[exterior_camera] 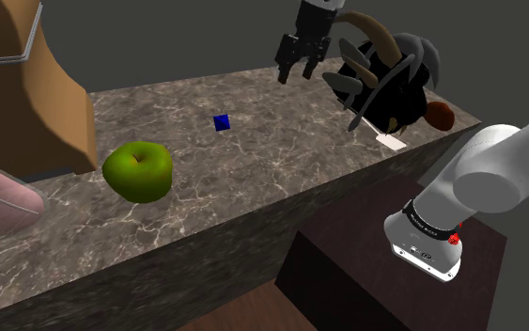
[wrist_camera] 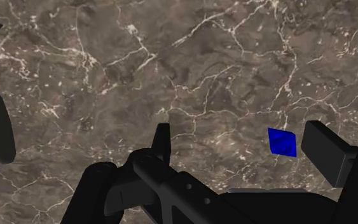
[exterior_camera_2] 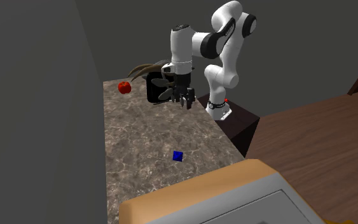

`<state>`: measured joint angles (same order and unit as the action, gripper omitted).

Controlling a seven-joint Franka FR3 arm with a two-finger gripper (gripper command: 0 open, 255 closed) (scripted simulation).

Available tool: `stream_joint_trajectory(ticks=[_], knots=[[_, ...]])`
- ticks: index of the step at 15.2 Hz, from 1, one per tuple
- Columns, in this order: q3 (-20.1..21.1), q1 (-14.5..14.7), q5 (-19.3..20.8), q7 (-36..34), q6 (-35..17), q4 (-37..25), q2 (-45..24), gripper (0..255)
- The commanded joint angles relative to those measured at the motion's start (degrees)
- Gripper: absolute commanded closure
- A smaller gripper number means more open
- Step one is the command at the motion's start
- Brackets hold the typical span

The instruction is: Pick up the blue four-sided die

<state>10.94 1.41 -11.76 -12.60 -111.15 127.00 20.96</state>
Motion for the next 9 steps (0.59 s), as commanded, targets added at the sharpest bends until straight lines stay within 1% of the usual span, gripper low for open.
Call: stream_joint_trajectory(ticks=[1,5,9], knots=[[1.47,0.29,0.05,-2.14,-2.18,-1.59,-3.66,0],[3.93,0.81,1.17,-6.30,-6.01,-5.92,-11.83,0],[5.76,1.67,3.33,-10.72,-8.93,-11.46,-20.45,0]])
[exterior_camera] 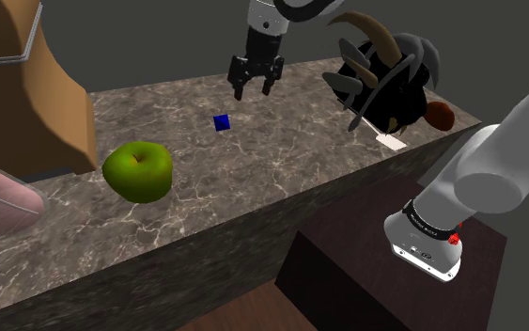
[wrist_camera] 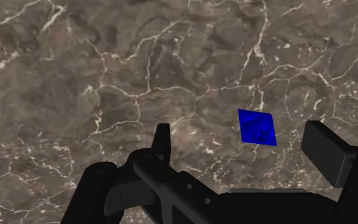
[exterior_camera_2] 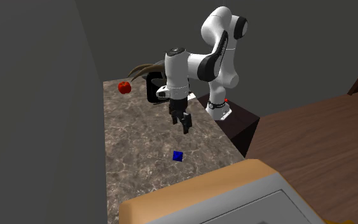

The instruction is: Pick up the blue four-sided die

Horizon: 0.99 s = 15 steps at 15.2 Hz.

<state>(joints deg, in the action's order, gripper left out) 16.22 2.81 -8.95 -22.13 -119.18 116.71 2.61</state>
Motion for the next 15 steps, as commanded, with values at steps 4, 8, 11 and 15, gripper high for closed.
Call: stream_joint_trajectory(ticks=[4,8,11,15], knots=[[1.44,1.78,3.37,-5.65,-2.73,-7.98,-11.07,0],[1.50,3.02,5.11,-7.99,-3.91,-12.01,-16.51,0],[1.43,3.11,5.30,-7.92,-5.98,-10.77,-17.37,0],[1.33,3.23,5.56,-7.87,-8.42,-9.42,-18.50,0]])
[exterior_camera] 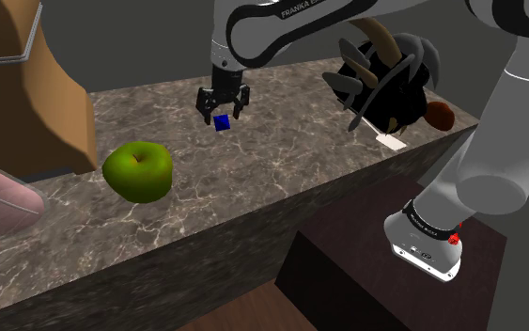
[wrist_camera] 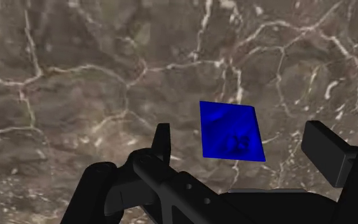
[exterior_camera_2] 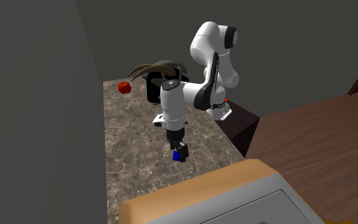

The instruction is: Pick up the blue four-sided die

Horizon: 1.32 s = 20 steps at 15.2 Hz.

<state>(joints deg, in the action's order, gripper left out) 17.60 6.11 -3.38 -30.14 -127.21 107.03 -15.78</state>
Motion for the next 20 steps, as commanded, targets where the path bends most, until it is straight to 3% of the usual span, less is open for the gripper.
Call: stream_joint_trajectory(ticks=[1,2,11,20], knots=[[-0.05,-0.07,0.00,0.15,-0.39,0.25,-0.11,0],[-0.05,-0.06,0.02,0.13,-0.42,0.22,-0.17,255],[-0.05,-0.07,0.00,0.14,-0.39,0.24,-0.11,255],[0.16,-0.34,-0.58,-0.04,5.80,-3.43,2.50,255]])
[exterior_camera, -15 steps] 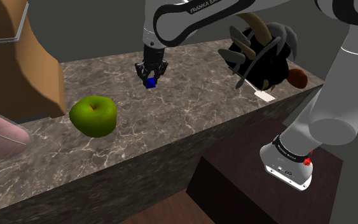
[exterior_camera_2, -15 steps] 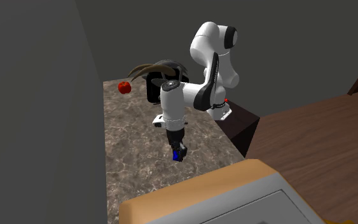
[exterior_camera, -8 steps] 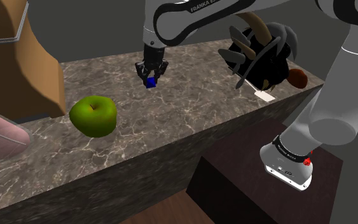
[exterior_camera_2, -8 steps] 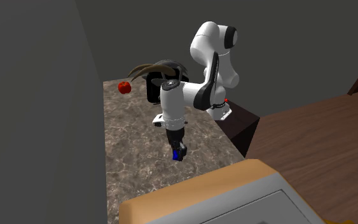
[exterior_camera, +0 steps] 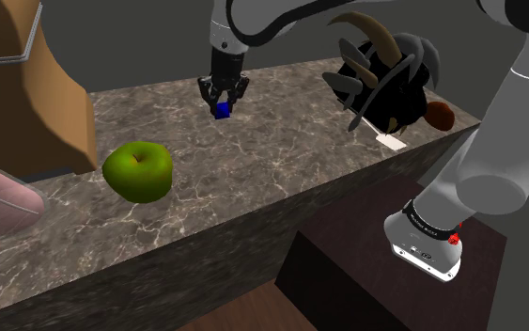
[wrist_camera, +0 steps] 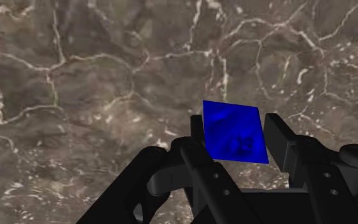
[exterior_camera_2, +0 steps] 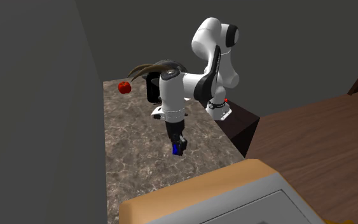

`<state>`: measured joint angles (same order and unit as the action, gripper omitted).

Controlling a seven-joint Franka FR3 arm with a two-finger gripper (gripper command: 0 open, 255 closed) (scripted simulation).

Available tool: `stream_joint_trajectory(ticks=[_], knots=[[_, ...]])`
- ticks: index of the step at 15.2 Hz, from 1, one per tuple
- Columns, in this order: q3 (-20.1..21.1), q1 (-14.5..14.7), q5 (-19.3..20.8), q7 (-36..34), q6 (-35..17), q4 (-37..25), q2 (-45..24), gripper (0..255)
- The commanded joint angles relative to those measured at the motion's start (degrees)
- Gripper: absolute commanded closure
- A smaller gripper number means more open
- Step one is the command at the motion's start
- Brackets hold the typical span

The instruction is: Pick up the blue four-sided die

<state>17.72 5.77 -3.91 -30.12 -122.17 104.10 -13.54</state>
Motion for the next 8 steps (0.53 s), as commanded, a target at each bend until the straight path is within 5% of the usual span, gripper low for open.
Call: stream_joint_trajectory(ticks=[1,8], knots=[[0.05,-0.02,-0.10,-0.10,1.46,-0.98,0.49,255],[0.11,-0.10,-0.29,-0.31,5.12,-3.64,1.53,255]])
